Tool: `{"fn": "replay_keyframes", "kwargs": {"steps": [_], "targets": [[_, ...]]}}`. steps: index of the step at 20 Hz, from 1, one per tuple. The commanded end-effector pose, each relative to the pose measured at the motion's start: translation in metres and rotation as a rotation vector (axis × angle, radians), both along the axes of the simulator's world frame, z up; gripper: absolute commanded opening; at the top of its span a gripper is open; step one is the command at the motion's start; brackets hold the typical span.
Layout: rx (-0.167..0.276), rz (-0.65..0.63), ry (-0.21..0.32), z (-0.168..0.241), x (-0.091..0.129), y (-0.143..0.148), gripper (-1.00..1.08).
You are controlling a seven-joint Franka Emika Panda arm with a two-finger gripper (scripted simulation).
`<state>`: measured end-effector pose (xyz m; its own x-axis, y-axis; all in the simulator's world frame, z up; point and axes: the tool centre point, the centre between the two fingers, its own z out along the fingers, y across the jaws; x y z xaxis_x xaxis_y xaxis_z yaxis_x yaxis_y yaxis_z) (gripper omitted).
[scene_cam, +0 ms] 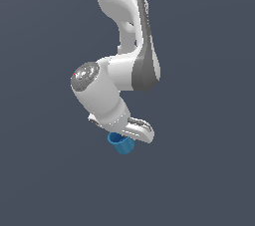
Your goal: Pick up the object and move it to a goal position.
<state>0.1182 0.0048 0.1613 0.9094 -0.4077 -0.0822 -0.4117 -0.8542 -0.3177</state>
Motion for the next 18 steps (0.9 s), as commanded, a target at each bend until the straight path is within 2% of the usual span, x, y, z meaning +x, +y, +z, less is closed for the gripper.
{"fn": "replay_keyframes", "kwargs": {"steps": [1,9,18], "targets": [[0.007,0.055,-0.063,0.014,0.006,0.008,-1.00],[0.029,0.216,-0.234,0.051,0.015,0.032,-1.00],[0.051,0.373,-0.401,0.088,0.012,0.056,-1.00]]}}
